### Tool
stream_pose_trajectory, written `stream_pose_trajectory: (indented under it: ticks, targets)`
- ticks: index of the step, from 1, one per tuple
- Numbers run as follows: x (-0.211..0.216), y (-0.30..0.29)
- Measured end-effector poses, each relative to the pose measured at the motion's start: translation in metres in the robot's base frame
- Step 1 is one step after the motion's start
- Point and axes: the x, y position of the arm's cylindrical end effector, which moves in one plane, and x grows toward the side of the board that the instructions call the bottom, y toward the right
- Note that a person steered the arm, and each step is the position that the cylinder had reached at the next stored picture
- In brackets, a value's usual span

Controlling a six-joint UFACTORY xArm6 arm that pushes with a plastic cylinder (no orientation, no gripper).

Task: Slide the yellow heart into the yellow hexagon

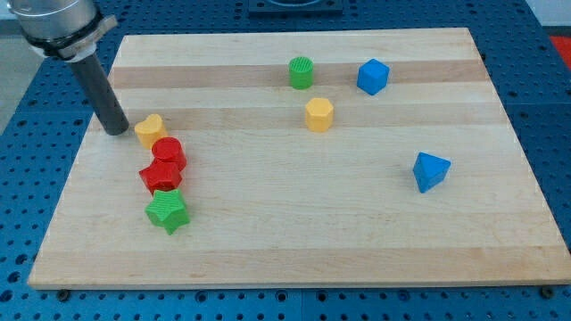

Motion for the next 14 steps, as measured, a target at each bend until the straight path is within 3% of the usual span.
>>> stream_pose_trajectory:
  ticks: [1,2,4,5,6,7,8,11,14]
  targets:
    - [0.003,0.010]
    - [0.004,0.056]
    - [0.006,0.205]
    - [-0.002,0.202]
    - [-0.020,0.147]
    - [-0.006,0.085]
    - [0.037,0.072]
    - [0.041,0.206]
    - [0.031,0.137]
